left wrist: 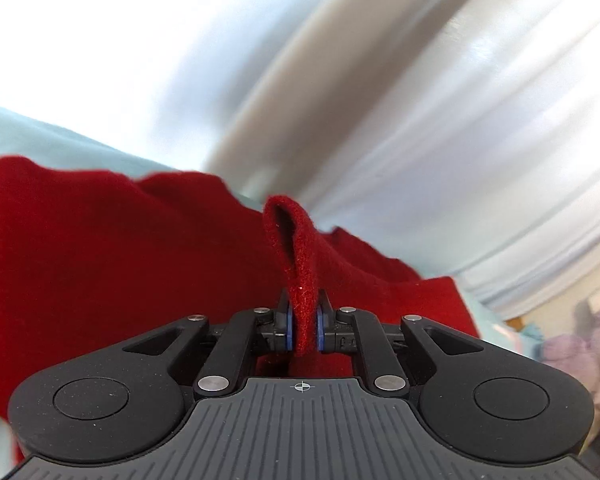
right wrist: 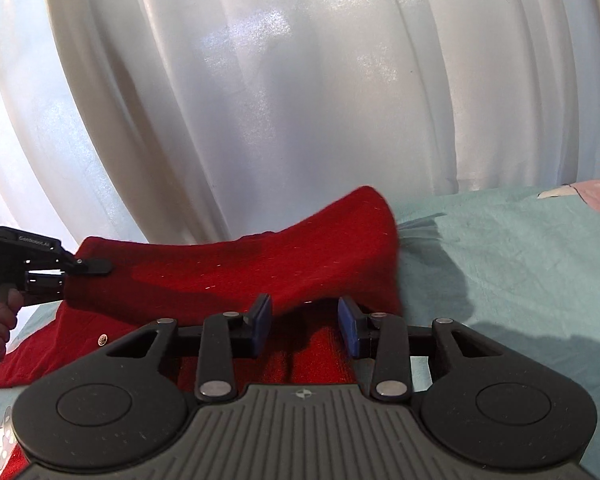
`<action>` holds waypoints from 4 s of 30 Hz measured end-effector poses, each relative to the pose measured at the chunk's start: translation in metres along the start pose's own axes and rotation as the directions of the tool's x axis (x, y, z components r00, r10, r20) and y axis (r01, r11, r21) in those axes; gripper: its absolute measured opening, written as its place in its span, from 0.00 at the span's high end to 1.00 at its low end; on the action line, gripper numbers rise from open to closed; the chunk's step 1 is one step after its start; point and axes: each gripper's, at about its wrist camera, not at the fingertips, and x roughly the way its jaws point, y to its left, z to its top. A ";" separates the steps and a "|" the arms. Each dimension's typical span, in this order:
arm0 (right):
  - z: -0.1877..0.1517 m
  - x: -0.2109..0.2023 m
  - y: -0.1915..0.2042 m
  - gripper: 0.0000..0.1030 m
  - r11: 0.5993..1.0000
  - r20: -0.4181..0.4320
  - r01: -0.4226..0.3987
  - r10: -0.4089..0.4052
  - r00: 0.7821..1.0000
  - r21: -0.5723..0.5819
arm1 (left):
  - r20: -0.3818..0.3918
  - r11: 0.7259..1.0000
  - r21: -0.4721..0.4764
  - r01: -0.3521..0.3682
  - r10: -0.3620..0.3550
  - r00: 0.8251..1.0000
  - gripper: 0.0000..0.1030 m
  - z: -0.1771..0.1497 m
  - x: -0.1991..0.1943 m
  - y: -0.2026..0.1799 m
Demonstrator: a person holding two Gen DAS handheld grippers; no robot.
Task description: Fold small clothes
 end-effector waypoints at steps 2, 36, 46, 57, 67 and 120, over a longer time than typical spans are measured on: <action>0.000 0.006 -0.001 0.65 1.000 -0.019 0.002 -0.002 1.000 0.006 | 0.003 0.994 0.023 -0.108 0.108 0.994 0.88 -0.003 0.002 0.018; -0.003 0.110 0.037 0.80 0.918 -0.055 0.168 -0.201 0.978 -0.359 | 0.005 0.986 -0.057 -0.158 0.158 0.987 0.84 -0.019 0.021 0.066; -0.004 0.085 0.058 0.77 0.898 0.000 0.192 -0.209 0.978 -0.396 | 0.086 0.970 -0.144 -0.194 0.208 0.974 0.25 -0.033 -0.030 0.072; -0.037 0.109 0.167 0.76 0.869 -0.086 -0.047 0.005 0.996 -0.493 | 0.107 0.961 -0.218 -0.169 0.195 0.975 0.11 -0.057 -0.058 0.092; -0.051 0.121 0.211 0.76 0.852 -0.224 -0.166 0.059 0.973 -0.496 | 0.274 0.802 -0.587 -0.107 0.322 0.906 0.03 -0.078 -0.138 0.197; -0.005 0.119 0.105 0.58 0.975 -0.266 -0.221 0.223 0.938 0.036 | 0.087 0.989 -0.146 0.007 0.006 0.996 0.44 -0.083 -0.041 0.062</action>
